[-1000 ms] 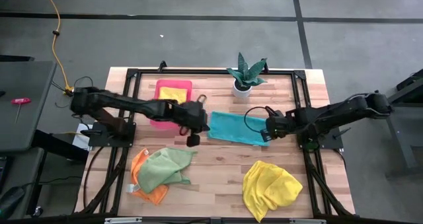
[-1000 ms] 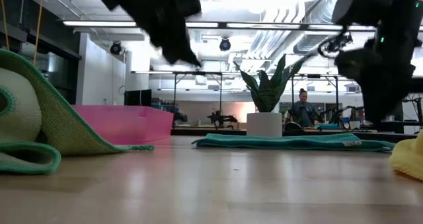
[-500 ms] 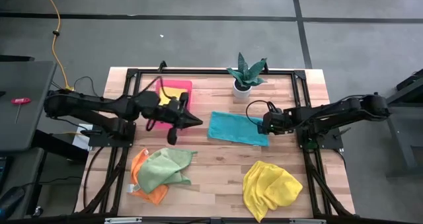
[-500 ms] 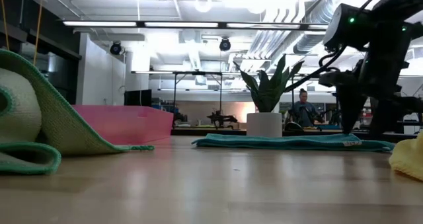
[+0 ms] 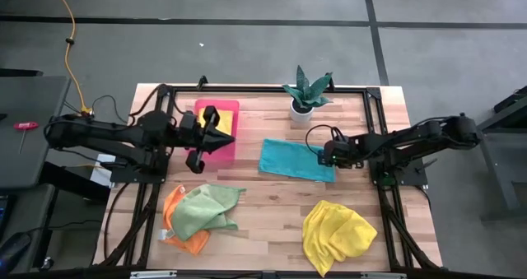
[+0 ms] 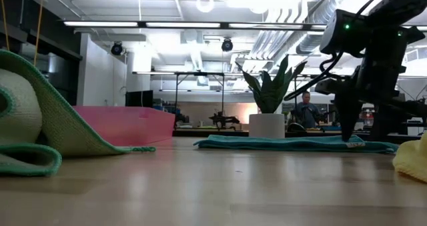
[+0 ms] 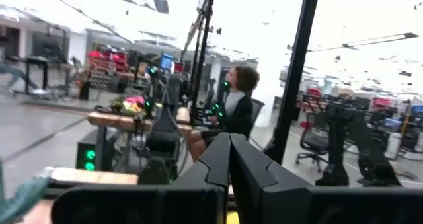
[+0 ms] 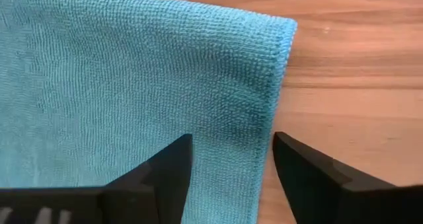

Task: Fold microfiber towels
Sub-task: Fold the blue microfiber towel

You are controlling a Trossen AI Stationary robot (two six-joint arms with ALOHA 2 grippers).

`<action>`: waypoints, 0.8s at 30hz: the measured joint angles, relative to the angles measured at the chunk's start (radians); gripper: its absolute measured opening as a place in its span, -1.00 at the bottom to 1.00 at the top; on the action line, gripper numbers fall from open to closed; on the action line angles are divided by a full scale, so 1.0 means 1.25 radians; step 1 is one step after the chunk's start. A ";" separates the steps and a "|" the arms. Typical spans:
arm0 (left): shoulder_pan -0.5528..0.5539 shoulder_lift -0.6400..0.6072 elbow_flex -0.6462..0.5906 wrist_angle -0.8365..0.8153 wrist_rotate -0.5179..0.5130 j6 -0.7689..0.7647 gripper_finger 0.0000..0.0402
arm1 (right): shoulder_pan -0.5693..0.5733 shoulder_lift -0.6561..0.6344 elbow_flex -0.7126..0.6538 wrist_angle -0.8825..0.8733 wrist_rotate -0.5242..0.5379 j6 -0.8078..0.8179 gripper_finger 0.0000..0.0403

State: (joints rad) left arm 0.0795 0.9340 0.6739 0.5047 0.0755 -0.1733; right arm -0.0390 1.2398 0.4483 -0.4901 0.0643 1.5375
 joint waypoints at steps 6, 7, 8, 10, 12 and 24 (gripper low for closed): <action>0.000 -0.024 0.000 -0.022 -0.023 0.001 -1.00 | 0.018 0.002 -0.002 -0.015 0.042 0.012 -0.46; 0.000 -0.028 0.000 -0.024 -0.032 0.001 -1.00 | 0.019 0.002 -0.002 -0.018 0.045 0.012 -0.54; 0.000 -0.032 0.000 -0.026 -0.038 0.001 -1.00 | 0.018 0.002 -0.002 -0.025 0.047 0.011 -0.62; 0.001 -0.039 0.000 -0.031 -0.055 0.001 -1.00 | 0.019 0.002 -0.002 -0.037 0.053 0.007 -0.80; 0.007 -0.044 0.000 -0.032 -0.061 0.001 -1.00 | 0.019 0.002 -0.002 -0.043 0.058 -0.016 -0.94; 0.053 -0.079 0.000 -0.032 -0.070 0.001 -1.00 | 0.017 -0.099 0.000 -0.234 0.091 -0.062 -1.00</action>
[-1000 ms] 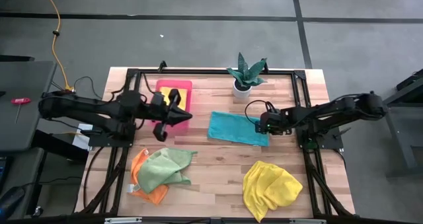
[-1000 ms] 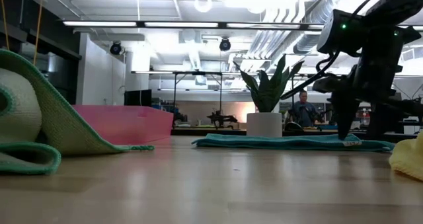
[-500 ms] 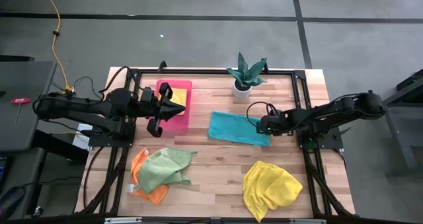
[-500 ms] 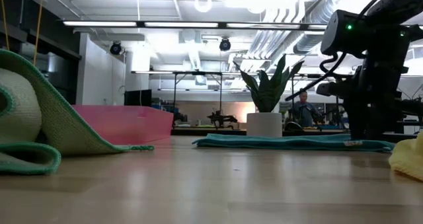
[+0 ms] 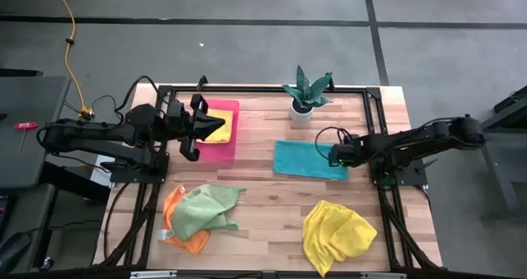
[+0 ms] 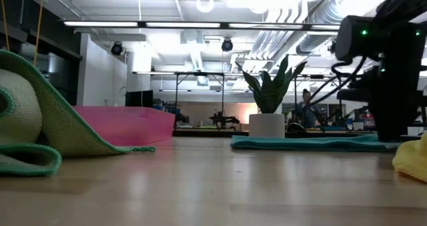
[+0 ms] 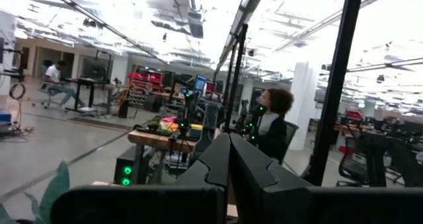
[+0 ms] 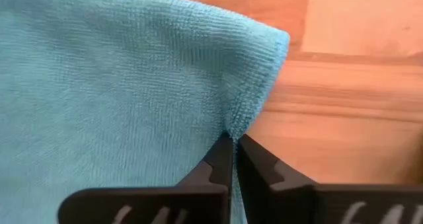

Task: Fold microfiber towels
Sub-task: Fold the blue microfiber towel

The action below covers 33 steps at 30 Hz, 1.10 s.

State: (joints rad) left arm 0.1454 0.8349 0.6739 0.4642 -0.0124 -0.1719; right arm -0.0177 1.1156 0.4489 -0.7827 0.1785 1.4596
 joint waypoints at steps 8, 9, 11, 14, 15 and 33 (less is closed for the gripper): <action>0.001 0.006 0.000 -0.006 -0.003 0.014 -1.00 | -0.002 -0.064 0.155 -0.211 0.040 -0.081 -1.00; 0.001 0.007 0.000 -0.010 -0.003 0.015 -1.00 | -0.002 -0.062 0.179 -0.242 0.052 -0.089 -1.00; 0.001 0.010 0.001 -0.006 -0.003 0.015 -1.00 | -0.002 -0.059 0.229 -0.277 0.073 -0.104 -1.00; 0.001 0.011 0.001 -0.014 -0.003 0.015 -1.00 | -0.002 -0.058 0.292 -0.322 0.100 -0.115 -1.00; 0.001 0.011 0.001 -0.017 -0.003 0.015 -1.00 | -0.002 -0.059 0.305 -0.332 0.109 -0.115 -1.00; 0.001 0.011 0.001 -0.041 -0.003 0.014 -1.00 | -0.001 0.048 0.304 -0.063 0.094 -0.060 -1.00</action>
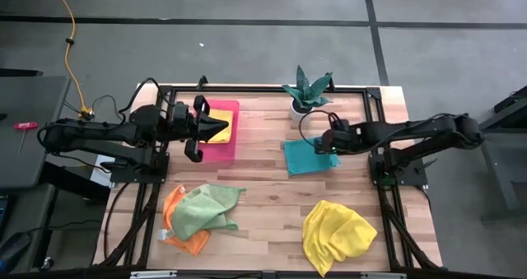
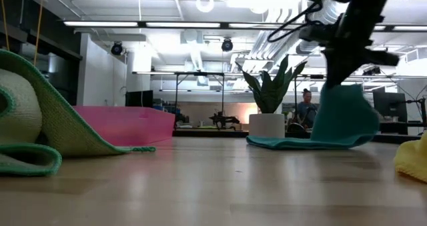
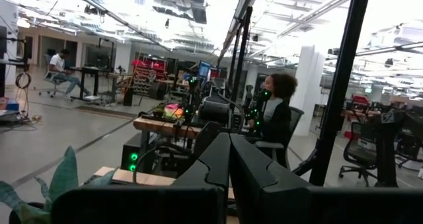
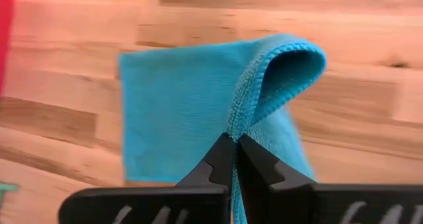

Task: Fold microfiber towels
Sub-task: Fold the blue microfiber towel

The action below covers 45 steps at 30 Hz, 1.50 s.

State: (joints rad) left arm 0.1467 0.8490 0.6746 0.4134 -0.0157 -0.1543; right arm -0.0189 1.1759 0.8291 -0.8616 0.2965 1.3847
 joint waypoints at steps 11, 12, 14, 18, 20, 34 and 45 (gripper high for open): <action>0.000 0.000 0.000 -0.031 0.000 0.000 -1.00 | 0.000 0.146 0.000 0.241 -0.024 -0.010 -1.00; 0.000 0.000 0.000 -0.034 0.000 0.000 -1.00 | 0.000 0.159 0.000 0.257 -0.031 -0.010 -1.00; 0.000 0.000 0.000 -0.042 -0.005 0.000 -1.00 | 0.000 0.185 0.000 0.286 -0.042 -0.010 -1.00; 0.000 0.000 0.000 -0.044 -0.020 0.000 -1.00 | 0.000 0.228 0.000 0.364 -0.050 -0.009 -1.00; 0.000 0.000 0.000 -0.044 -0.021 0.000 -1.00 | 0.000 0.246 0.000 0.393 -0.051 0.000 -1.00; 0.000 0.000 0.000 -0.047 -0.021 0.000 -1.00 | 0.000 0.286 0.000 0.450 -0.051 0.023 -1.00; 0.000 0.000 0.000 -0.048 -0.021 0.000 -1.00 | -0.001 0.286 0.000 0.467 -0.049 0.023 -0.98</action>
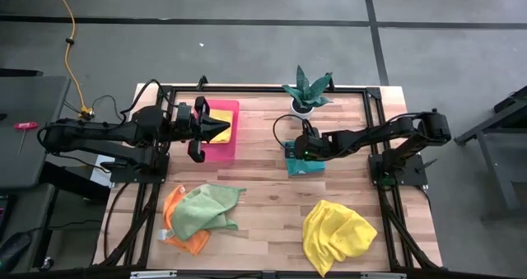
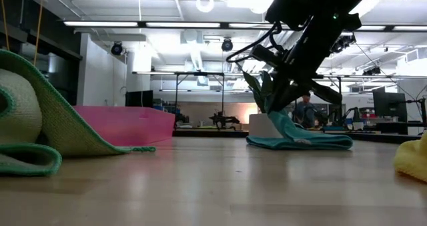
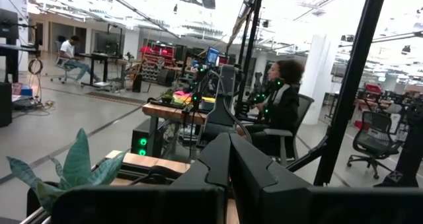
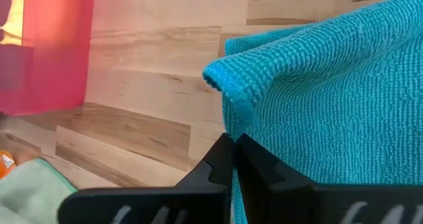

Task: Fold microfiber towels
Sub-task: Fold the blue microfiber towel, then put the folded blue microfiber towel into the pink bin

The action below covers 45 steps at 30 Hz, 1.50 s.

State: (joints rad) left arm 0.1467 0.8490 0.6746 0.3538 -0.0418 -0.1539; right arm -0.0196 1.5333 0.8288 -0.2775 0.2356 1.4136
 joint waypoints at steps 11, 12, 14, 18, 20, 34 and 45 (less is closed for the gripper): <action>0.000 0.000 0.000 0.000 0.000 -0.002 -1.00 | -0.006 -0.011 0.000 -0.010 -0.005 -0.069 -0.24; 0.000 0.000 0.000 0.000 0.000 -0.003 -1.00 | -0.010 -0.020 0.000 -0.024 -0.013 -0.095 -0.17; 0.000 0.000 0.000 -0.001 0.000 -0.002 -1.00 | -0.028 -0.051 0.000 -0.055 -0.030 -0.146 -0.05; 0.000 0.000 0.000 -0.004 0.000 -0.002 -1.00 | -0.066 -0.125 0.000 -0.135 -0.044 -0.204 0.07; 0.000 0.000 0.000 -0.007 0.000 -0.002 -1.00 | -0.083 -0.155 0.000 -0.159 -0.066 -0.232 0.08; -0.001 0.005 -0.001 -0.053 -0.018 -0.063 -1.00 | -0.133 -0.177 -0.131 -0.278 -0.209 -0.278 0.07; -0.001 0.005 -0.001 -0.053 -0.018 -0.066 -1.00 | -0.149 -0.179 -0.269 -0.038 -0.216 -0.207 0.07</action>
State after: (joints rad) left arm 0.1455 0.8555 0.6739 0.2878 -0.0647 -0.2363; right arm -0.2054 1.3098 0.4919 -0.3249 -0.0349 1.1549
